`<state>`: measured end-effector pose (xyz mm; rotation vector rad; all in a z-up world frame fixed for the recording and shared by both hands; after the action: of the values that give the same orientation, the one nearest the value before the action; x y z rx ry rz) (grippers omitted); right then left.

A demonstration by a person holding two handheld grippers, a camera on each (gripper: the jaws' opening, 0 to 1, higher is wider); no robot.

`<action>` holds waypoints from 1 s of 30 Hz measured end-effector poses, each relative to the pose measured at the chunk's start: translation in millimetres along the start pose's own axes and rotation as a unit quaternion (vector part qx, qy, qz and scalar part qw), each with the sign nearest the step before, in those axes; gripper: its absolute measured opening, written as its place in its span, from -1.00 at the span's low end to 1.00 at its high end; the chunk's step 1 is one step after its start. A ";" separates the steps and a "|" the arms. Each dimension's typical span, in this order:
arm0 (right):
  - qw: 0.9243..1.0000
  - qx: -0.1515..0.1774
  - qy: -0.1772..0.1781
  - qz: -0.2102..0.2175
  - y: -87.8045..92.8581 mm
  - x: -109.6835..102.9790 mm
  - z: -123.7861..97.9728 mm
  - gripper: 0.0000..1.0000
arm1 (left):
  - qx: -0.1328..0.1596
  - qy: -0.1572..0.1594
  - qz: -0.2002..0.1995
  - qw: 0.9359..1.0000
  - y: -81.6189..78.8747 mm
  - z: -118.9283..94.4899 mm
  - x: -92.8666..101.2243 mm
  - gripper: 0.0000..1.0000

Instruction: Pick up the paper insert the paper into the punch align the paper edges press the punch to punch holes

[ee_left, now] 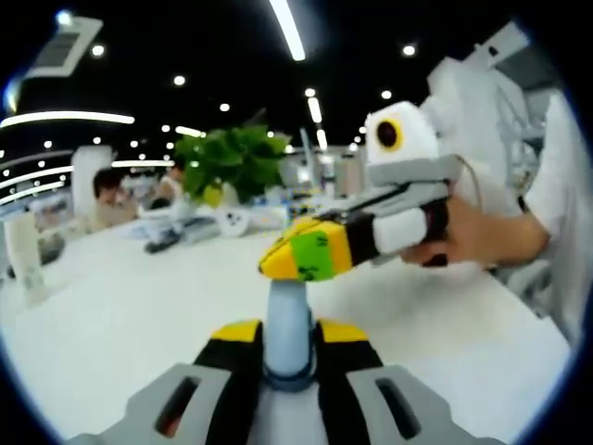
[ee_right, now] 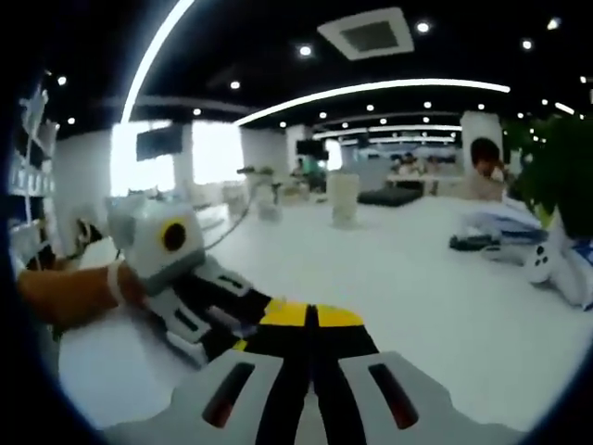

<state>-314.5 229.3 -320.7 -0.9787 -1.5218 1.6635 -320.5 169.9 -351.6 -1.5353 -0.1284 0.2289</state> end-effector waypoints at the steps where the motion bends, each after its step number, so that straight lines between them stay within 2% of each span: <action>1: 1.000 -0.002 0.001 0.001 2.3 1.3 -0.4 -0.98 | 0.000 0.000 0.000 1.000 0.0 0.0 0.0 -0.52; 4: 1.000 -0.001 0.005 0.021 7.2 7.1 -1.9 -0.98 | 0.000 0.000 0.001 1.000 0.0 -0.1 0.2 -0.52; 9: 0.999 0.000 0.008 0.032 8.3 4.7 -2.4 -0.98 | 0.000 0.000 0.001 1.000 0.2 0.0 0.2 -0.52; 11: 1.000 -0.012 0.012 0.024 17.1 6.8 -3.9 -0.98 | 0.000 0.001 0.001 1.000 0.2 0.1 0.5 -0.52; 13: 0.999 -0.014 0.014 0.047 21.9 7.9 -6.2 -0.98 | 0.000 0.001 -0.001 1.000 0.1 0.2 0.2 -0.52; 25: 0.999 -0.009 0.012 0.036 14.6 7.7 -1.6 -0.96 | -0.001 -0.001 -0.006 1.000 -0.3 0.6 -0.2 -0.52; 30: 1.000 0.014 0.001 0.027 -3.6 0.2 -0.5 -0.96 | -0.001 -0.001 -0.007 1.000 -0.5 0.3 0.0 -0.52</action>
<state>-314.2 230.1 -317.1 -1.0159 -1.4781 1.7161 -320.6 170.2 -351.1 -1.5351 -0.1406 0.2200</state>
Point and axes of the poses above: the point that each gripper's makers call its tool centre point, and the gripper's own axes: z roughly forward along the fingers, x roughly to its right, y roughly out of its underside, the point moved 4 cm from there along -z, roughly backward along the fingers, and after that the axes turned 15 degrees about x, right-handed, at the moved point
